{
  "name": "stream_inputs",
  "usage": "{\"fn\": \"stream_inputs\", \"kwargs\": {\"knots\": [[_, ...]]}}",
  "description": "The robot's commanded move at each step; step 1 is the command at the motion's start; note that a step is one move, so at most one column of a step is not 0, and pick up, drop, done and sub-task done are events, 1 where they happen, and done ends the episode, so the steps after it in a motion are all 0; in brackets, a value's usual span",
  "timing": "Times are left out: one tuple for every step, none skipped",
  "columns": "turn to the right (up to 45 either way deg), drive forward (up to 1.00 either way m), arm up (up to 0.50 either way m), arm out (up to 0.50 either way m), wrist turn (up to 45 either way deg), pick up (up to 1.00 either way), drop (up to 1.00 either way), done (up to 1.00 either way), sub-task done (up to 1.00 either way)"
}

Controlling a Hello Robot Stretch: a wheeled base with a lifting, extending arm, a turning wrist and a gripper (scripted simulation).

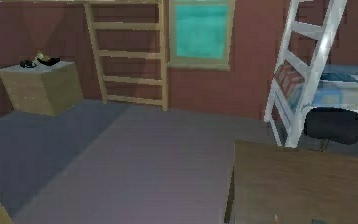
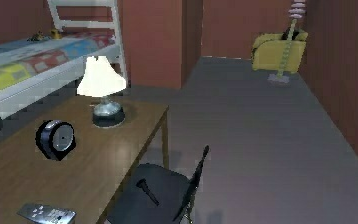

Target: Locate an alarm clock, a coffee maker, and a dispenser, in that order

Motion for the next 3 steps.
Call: {"fn": "stream_inputs", "kwargs": {"knots": [[45.0, 0.00, 0.00, 0.00, 0.0, 0.00, 0.00, 0.00, 0.00], [12.0, 0.00, 0.00, 0.00, 0.0, 0.00, 0.00, 0.00, 0.00], [0.0, 0.00, 0.00, 0.00, 0.0, 0.00, 0.00, 0.00, 1.00]]}}
